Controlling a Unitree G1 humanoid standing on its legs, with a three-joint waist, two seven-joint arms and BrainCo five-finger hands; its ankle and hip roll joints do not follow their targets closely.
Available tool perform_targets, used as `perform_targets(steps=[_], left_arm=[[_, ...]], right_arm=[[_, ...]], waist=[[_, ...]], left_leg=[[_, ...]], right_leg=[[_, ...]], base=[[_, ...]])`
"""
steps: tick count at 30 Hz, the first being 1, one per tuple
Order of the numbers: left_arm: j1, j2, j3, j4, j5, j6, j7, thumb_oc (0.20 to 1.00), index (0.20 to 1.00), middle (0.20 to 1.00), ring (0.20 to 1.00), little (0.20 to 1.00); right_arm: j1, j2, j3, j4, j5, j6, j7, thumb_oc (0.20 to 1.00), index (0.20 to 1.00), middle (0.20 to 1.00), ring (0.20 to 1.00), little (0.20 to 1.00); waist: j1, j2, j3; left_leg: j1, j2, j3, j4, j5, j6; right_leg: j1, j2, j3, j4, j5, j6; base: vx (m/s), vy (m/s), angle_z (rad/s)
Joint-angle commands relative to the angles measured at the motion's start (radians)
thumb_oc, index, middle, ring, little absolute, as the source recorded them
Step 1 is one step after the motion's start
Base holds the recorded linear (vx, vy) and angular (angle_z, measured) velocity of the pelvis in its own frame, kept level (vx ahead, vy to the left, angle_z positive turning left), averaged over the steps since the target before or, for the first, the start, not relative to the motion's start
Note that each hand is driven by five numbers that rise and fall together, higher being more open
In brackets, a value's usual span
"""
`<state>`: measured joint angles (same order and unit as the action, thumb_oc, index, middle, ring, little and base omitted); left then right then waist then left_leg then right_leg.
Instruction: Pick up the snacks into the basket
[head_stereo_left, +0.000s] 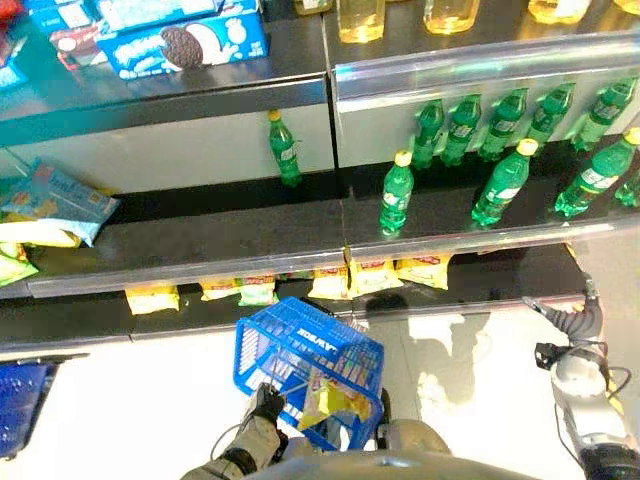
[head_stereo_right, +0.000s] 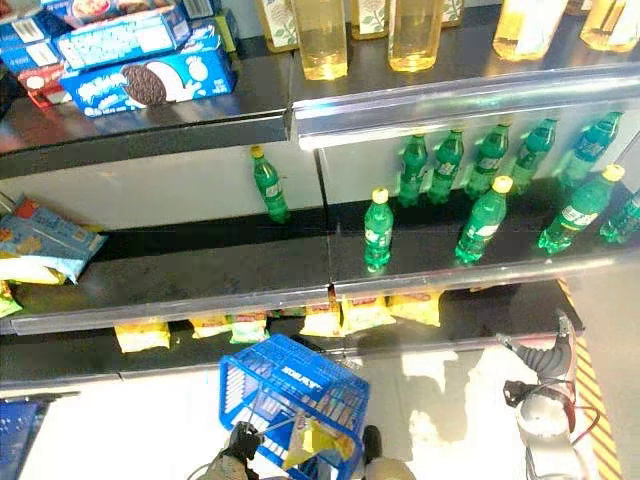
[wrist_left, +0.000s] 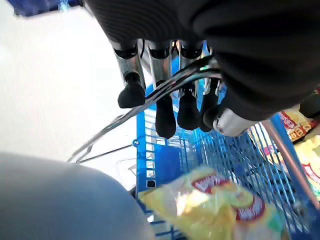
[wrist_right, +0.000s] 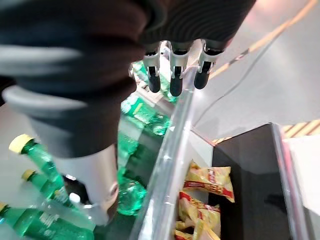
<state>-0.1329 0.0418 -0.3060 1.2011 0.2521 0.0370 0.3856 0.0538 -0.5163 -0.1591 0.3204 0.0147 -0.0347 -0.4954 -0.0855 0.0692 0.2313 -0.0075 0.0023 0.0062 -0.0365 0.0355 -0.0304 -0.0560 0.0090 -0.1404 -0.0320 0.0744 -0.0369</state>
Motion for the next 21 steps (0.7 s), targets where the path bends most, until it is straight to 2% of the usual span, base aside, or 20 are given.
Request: perform_targets(steps=[1, 7, 14, 18, 21], left_arm=[[0.006, 0.025, -0.013, 0.047, -0.025, 0.015, 0.015, 0.2, 0.2, 0.2, 0.2, 0.2], [-0.011, 0.032, -0.038, 0.039, -0.021, 0.01, -0.003, 0.2, 0.2, 0.2, 0.2, 0.2], [-0.008, 0.041, -0.046, 0.031, -0.02, 0.007, -0.012, 0.2, 0.2, 0.2, 0.2, 0.2], [0.006, 0.048, -0.052, 0.026, -0.021, 0.004, -0.02, 0.2, 0.2, 0.2, 0.2, 0.2], [0.013, 0.057, -0.06, 0.03, -0.04, 0.002, -0.023, 0.2, 0.2, 0.2, 0.2, 0.2]], right_arm=[[-0.062, -0.078, -0.042, -0.066, -0.039, -0.031, -0.027, 1.0, 1.0, 1.0, 1.0, 1.0], [-0.131, -0.112, -0.009, -0.132, -0.022, -0.053, 0.024, 1.0, 1.0, 1.0, 1.0, 1.0], [-0.218, -0.121, 0.083, -0.153, -0.068, -0.042, 0.067, 1.0, 1.0, 1.0, 1.0, 1.0], [-0.264, -0.136, 0.114, -0.111, -0.068, -0.029, 0.074, 1.0, 1.0, 1.0, 1.0, 1.0], [-0.363, -0.156, 0.159, 0.01, -0.018, -0.018, 0.058, 1.0, 1.0, 1.0, 1.0, 1.0]], waist=[[0.039, -0.016, -0.01], [0.049, -0.025, 0.015], [0.07, -0.039, 0.027], [0.08, -0.046, 0.026], [0.097, -0.054, 0.028]], left_leg=[[-0.037, 0.021, -0.03, -0.043, 0.065, -0.033], [-0.064, 0.026, -0.027, -0.051, 0.07, -0.04], [-0.072, 0.024, -0.023, -0.051, 0.06, -0.034], [-0.065, 0.022, -0.024, -0.051, 0.053, -0.03], [-0.059, 0.018, -0.024, -0.051, 0.045, -0.027]], right_leg=[[0.028, -0.088, 0.031, 0.015, -0.071, 0.122], [0.003, -0.089, 0.03, -0.016, -0.04, 0.134], [-0.001, -0.092, 0.039, -0.038, -0.024, 0.144], [0.013, -0.096, 0.039, -0.045, -0.023, 0.148], [0.018, -0.102, 0.041, -0.051, -0.019, 0.153]], base=[[0.0, 0.0, 0.0], [-0.03, 0.022, 0.02], [0.0, 0.037, 0.0], [0.04, 0.032, 0.05], [0.02, 0.027, 0.0]])
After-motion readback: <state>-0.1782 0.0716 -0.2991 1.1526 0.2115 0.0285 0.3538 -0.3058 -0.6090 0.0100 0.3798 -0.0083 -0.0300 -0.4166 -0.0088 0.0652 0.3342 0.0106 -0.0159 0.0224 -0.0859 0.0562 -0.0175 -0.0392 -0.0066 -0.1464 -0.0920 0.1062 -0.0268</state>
